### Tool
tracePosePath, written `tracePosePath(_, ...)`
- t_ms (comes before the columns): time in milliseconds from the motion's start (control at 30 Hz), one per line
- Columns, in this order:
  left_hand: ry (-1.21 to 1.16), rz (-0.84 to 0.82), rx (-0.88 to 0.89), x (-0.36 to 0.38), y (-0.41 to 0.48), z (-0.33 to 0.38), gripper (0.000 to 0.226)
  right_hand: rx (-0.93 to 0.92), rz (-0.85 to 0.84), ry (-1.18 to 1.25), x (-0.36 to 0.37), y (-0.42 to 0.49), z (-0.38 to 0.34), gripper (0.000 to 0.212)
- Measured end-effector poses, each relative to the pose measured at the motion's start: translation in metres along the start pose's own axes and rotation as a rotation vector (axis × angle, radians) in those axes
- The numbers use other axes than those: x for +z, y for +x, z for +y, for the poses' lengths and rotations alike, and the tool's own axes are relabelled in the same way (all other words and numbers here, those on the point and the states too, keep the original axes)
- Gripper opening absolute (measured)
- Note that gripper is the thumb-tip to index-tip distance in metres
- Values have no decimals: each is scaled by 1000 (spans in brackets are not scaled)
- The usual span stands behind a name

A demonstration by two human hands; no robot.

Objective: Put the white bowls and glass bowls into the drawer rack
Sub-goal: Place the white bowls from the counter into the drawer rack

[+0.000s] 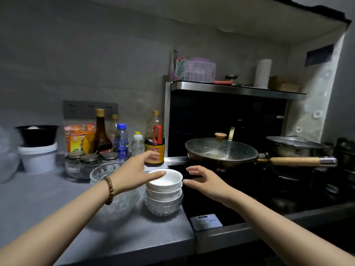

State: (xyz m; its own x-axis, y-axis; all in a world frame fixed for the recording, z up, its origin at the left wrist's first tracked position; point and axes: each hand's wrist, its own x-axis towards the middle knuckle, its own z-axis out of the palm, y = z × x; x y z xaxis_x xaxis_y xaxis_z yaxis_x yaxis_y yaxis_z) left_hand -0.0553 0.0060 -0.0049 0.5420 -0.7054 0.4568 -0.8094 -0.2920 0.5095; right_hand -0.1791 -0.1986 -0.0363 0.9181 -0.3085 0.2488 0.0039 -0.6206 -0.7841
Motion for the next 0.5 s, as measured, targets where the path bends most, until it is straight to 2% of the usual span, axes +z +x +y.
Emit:
tracePosePath(333,517,-242,-59,10,36,-28,88,3,-78,43,24,32,15,45)
tracePosePath(500,617,-352,-68,20,45,-29,84,-32,-71,13,30,35,19,37)
